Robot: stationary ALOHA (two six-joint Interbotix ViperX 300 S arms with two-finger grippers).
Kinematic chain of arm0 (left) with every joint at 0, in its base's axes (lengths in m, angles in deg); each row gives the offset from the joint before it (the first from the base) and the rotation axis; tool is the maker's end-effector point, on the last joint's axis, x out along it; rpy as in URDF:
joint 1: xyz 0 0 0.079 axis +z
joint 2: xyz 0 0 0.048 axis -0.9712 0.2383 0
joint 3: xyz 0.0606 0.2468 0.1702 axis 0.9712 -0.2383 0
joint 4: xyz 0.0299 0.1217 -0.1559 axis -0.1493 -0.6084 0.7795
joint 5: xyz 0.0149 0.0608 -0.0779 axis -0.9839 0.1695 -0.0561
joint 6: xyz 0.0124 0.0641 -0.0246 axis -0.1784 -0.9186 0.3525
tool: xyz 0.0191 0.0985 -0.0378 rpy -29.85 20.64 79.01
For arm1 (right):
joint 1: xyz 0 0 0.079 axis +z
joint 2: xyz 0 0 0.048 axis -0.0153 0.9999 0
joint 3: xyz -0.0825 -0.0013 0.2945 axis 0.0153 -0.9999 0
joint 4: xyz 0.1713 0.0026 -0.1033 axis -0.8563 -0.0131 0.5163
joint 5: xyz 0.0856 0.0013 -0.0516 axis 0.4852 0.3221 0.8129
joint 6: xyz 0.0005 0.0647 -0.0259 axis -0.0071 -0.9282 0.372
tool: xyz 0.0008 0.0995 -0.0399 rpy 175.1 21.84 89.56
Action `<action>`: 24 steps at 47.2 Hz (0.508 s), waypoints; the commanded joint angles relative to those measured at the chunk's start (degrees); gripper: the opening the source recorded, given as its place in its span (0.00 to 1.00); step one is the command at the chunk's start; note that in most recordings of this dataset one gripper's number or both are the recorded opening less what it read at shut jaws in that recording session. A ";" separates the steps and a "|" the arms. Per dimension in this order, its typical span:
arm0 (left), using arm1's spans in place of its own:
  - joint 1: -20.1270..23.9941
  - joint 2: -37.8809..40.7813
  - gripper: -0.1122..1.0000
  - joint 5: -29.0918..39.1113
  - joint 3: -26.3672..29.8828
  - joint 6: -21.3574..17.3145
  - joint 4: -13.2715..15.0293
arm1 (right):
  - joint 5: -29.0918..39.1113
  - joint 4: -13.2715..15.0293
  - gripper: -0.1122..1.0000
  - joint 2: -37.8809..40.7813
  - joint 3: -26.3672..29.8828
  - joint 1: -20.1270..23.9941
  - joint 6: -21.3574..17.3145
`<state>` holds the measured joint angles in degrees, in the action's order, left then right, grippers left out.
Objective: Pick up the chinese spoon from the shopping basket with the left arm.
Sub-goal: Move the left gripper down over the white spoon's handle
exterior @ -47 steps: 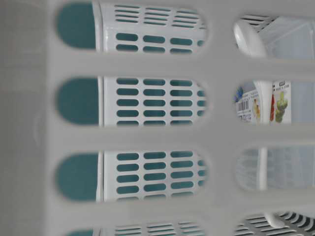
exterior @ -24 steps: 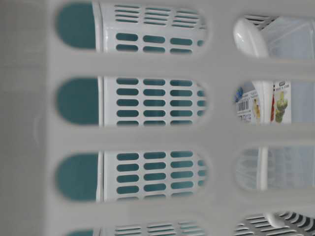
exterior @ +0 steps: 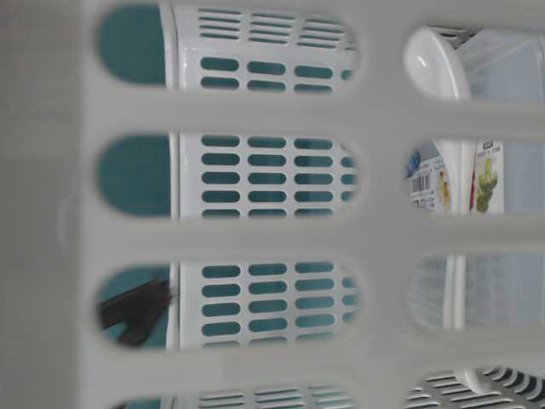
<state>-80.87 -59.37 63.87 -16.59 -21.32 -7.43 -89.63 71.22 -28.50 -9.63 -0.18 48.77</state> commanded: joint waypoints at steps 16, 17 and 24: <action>-0.79 15.64 0.68 15.47 14.15 -0.18 -0.26 | 0.09 -0.18 0.61 0.44 0.53 0.09 0.18; -0.79 16.44 0.73 16.00 14.68 -0.18 -0.26 | 0.09 -0.09 0.61 0.44 0.53 0.18 0.18; -1.23 21.97 0.92 17.58 17.93 -0.35 -0.18 | 0.00 -0.09 0.62 0.26 0.53 0.18 0.18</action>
<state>-81.75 -39.50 81.10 -1.12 -21.49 -7.43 -89.28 71.22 -28.41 -9.63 -0.09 48.86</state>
